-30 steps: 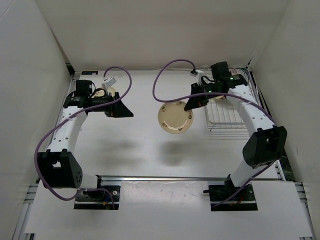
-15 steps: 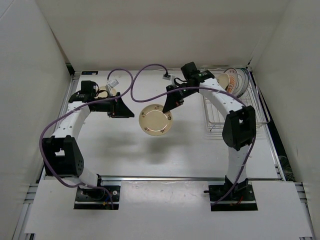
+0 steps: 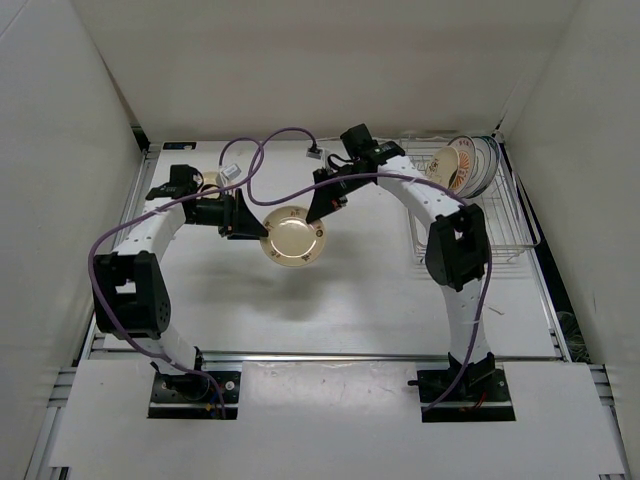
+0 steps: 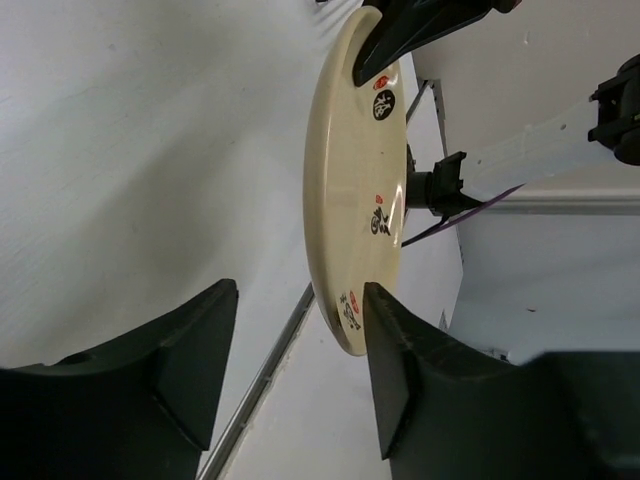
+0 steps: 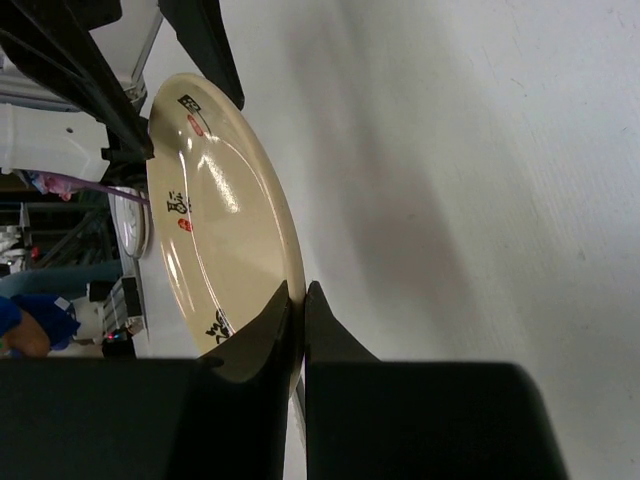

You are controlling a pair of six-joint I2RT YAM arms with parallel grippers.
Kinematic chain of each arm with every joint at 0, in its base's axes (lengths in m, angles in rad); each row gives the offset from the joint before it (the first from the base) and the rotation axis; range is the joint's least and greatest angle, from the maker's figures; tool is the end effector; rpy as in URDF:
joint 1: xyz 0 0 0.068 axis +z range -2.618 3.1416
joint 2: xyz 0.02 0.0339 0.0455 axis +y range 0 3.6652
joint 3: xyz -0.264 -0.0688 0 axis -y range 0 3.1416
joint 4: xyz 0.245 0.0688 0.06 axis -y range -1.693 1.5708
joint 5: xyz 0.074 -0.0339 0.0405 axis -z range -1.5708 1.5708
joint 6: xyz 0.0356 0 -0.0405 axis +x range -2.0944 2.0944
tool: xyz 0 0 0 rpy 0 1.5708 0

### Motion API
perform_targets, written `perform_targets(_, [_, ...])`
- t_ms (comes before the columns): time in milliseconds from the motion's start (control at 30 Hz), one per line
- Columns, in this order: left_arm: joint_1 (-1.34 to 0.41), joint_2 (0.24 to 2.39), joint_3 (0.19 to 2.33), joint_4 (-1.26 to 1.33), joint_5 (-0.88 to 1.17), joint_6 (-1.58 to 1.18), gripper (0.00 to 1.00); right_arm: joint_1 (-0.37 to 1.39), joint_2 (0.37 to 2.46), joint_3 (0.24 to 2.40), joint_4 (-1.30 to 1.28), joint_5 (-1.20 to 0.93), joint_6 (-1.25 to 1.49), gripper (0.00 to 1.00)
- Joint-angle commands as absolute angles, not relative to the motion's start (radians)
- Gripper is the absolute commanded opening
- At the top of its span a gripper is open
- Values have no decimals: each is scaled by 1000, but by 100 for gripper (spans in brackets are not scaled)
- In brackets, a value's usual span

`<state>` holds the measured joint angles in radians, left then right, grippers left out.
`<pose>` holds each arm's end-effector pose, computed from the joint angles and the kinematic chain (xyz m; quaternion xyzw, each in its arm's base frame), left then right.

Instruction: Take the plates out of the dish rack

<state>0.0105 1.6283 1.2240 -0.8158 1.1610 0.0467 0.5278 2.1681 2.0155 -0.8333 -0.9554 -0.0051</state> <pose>0.3146 -0.0294 0.2530 0.1106 0.8215 -0.5356 0.1613 0.3931 0.2628 0.2750 -0.3518 0.7854 0.4914 0.1336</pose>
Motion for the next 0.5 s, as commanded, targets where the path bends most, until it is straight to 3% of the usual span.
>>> perform_targets(0, [12,1624,1259,-819,1195,64,62,535,2168,2077,-787,-1037,29,0])
perform_targets(300, [12,1634,1269,-828,1195,64,40,580,2187,2108,-758,-1037,60,0])
perform_targets(433, [12,1624,1259,-828,1186,64,15,591,2187,2108,-758,-1037,60,1])
perform_targets(467, [12,1614,1259,-828,1177,64,10,591,2187,2108,-758,-1017,60,7])
